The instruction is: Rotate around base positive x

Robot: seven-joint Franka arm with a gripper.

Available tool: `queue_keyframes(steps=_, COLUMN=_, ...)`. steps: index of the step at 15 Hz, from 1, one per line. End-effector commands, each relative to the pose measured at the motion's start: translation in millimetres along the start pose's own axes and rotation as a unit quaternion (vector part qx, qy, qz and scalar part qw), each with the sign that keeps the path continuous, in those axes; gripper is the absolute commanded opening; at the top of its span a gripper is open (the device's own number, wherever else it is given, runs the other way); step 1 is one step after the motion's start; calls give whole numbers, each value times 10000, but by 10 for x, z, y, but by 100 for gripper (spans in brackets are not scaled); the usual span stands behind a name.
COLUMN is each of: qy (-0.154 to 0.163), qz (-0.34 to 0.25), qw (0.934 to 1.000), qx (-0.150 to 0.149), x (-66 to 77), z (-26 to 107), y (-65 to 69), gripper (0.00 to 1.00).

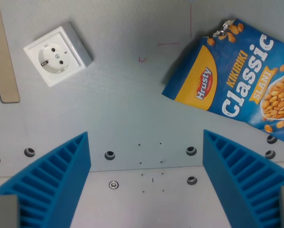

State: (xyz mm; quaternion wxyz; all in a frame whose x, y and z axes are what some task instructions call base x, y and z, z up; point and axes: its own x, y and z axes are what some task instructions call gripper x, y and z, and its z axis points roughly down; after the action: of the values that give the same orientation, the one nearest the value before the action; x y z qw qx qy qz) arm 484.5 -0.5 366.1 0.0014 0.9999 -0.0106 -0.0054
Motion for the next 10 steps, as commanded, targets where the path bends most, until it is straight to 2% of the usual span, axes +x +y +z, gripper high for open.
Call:
queue_keyframes(steps=1, qy=19, qz=1, qw=10000, qx=67, x=-3, z=-19, y=2, gripper=100)
queue_keyframes(steps=10, qy=6, qz=-7, qw=9978, qx=666, x=-3, z=-19, y=2, gripper=100)
